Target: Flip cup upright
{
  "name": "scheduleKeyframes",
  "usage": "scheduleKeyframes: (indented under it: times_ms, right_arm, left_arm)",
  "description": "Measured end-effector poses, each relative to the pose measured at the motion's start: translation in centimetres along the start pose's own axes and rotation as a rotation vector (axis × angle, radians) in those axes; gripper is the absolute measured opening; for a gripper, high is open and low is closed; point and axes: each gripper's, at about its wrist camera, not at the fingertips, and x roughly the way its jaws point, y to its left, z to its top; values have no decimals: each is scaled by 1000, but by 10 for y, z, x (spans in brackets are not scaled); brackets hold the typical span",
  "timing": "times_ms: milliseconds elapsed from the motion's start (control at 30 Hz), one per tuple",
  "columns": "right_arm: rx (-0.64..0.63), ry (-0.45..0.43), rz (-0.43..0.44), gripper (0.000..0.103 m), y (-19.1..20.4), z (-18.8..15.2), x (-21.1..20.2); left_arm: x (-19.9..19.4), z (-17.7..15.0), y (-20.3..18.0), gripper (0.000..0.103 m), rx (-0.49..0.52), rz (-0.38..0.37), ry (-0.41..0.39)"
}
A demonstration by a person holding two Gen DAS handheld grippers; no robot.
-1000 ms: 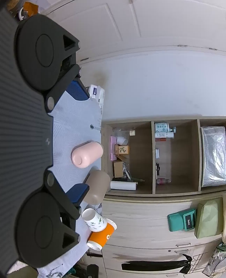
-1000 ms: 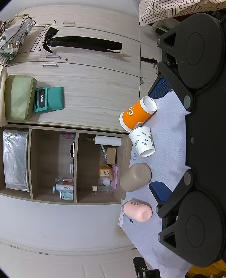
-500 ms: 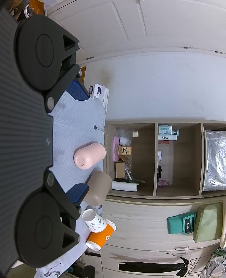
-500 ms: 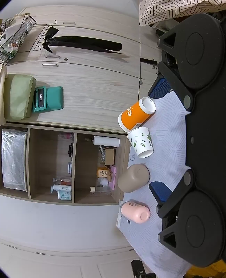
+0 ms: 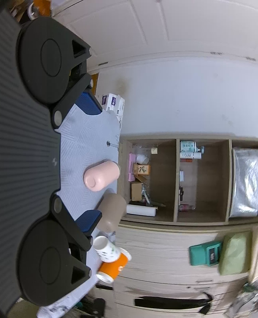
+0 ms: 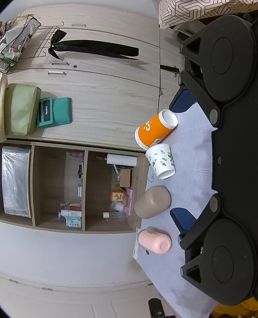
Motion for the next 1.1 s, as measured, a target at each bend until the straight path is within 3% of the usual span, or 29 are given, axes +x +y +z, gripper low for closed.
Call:
scheduleKeyframes:
  times_ms: [400,1100]
  right_arm:
    - [-7,-13,1,103,1,0,-3]
    - [-20,-9,-5,103,3,2,-4]
  left_arm:
    - [-2,8,14,103,-55,-16,14]
    - [4,3,11,103,-11,30,26]
